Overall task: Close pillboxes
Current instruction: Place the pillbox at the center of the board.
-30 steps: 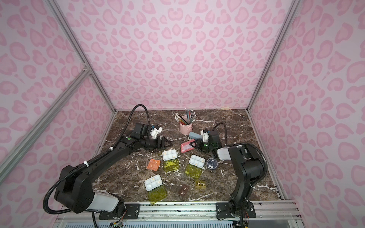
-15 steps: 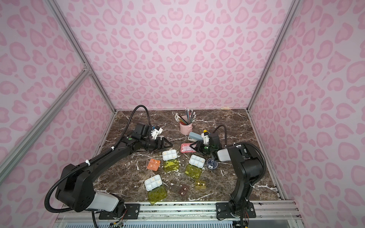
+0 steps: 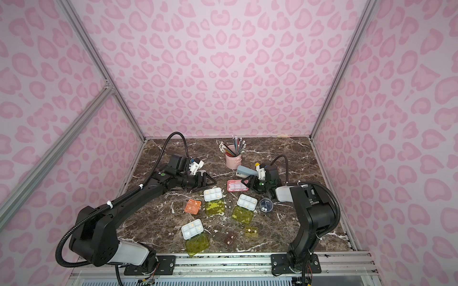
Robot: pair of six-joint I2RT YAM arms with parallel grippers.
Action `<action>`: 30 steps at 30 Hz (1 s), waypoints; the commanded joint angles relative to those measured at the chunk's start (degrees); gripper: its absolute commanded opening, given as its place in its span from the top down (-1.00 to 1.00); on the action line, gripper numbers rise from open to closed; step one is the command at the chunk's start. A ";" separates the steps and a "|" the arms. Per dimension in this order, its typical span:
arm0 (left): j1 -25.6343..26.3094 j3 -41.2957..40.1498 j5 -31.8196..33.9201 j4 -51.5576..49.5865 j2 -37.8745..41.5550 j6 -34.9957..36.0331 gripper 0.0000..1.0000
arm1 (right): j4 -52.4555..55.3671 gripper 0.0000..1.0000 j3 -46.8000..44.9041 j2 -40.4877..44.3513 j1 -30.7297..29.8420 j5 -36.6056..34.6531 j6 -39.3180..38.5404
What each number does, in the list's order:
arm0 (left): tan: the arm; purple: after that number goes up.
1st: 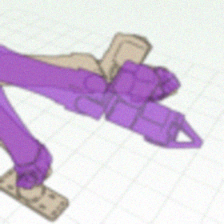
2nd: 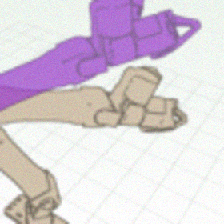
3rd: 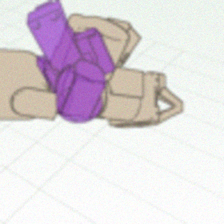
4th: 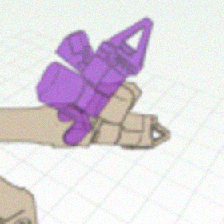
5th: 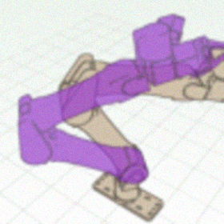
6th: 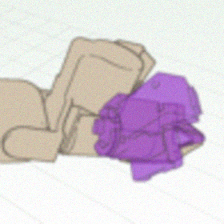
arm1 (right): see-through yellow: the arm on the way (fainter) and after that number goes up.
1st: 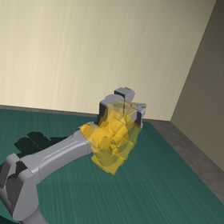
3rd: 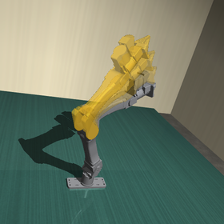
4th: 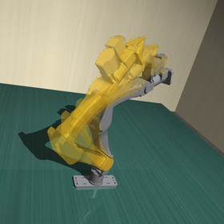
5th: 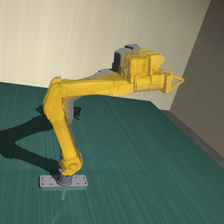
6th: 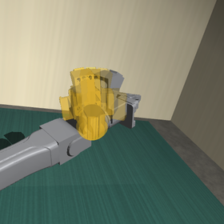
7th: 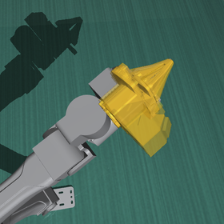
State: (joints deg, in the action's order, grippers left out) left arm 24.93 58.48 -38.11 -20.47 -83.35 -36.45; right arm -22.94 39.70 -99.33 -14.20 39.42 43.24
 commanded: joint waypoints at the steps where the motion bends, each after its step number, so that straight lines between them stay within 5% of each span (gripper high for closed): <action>1: -0.03 -0.30 0.05 0.78 0.56 0.33 -0.42 | 2.09 -0.23 -0.10 1.12 0.23 -1.27 -2.28; 18: -0.04 -3.60 -1.26 2.09 5.80 -1.55 -0.43 | 16.46 -0.26 -2.58 19.65 -1.39 -6.47 -7.11; 30: 2.73 -8.35 -2.89 -1.41 12.90 -2.45 -0.53 | 28.42 -0.35 -9.28 39.83 -9.70 -14.66 -6.20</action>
State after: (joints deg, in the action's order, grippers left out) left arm 26.68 50.37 -40.12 -20.93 -71.22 -39.07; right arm 1.04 31.81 -61.80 -22.96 27.86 36.69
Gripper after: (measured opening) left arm 0.766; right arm 0.672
